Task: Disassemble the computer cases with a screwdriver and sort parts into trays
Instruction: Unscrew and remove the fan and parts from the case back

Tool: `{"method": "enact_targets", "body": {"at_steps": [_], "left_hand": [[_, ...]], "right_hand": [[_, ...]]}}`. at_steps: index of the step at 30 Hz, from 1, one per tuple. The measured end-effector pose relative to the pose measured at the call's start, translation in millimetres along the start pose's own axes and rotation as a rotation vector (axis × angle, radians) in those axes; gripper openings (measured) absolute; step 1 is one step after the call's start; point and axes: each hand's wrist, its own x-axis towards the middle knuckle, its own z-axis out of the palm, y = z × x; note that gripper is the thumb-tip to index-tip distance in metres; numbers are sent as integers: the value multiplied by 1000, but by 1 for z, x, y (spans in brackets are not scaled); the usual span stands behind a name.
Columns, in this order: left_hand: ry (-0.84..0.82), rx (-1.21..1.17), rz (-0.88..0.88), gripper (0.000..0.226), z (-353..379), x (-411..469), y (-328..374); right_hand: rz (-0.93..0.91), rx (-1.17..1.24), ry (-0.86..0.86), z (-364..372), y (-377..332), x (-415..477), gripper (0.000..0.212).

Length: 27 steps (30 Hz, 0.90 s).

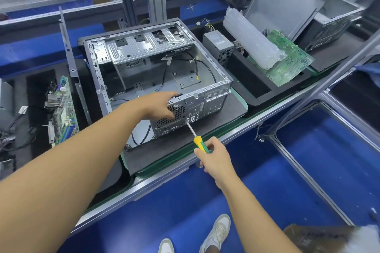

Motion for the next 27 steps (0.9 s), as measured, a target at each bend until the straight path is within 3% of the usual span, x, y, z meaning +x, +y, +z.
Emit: {"method": "enact_targets", "body": {"at_steps": [4, 6, 9, 11, 15, 17, 19, 21, 23, 25, 27], "left_hand": [[0, -35, 0, 79, 0, 3, 0], [-20, -70, -7, 81, 0, 5, 0], [-59, -113, -12, 84, -2, 7, -1], [-77, -104, -13, 84, -4, 8, -1], [-87, -84, -12, 85, -4, 9, 0], [-84, -95, -9, 85, -4, 9, 0], [-78, -111, -5, 85, -4, 8, 0], [-72, -114, 1, 84, -4, 7, 0], [-71, -113, 2, 84, -3, 7, 0], [-72, -118, 2, 83, -3, 8, 0], [-78, -114, 4, 83, -3, 8, -1]], "right_hand": [[344, 423, -352, -13, -4, 4, 36], [360, 492, -462, -21, -1, 7, 40], [292, 574, -449, -24, 1, 6, 30], [210, 529, -354, -19, 0, 3, 16], [-41, 39, -61, 1, -2, -6, 28], [-106, -121, 4, 6, -3, -8, 32], [17, -24, -52, 2, -9, -7, 32], [278, 228, -223, -7, -17, -3, 36], [417, 390, -399, -16, -20, 0, 44], [406, 493, -458, -23, -17, 3, 42], [345, 536, -404, -23, -14, 4, 34]]}}
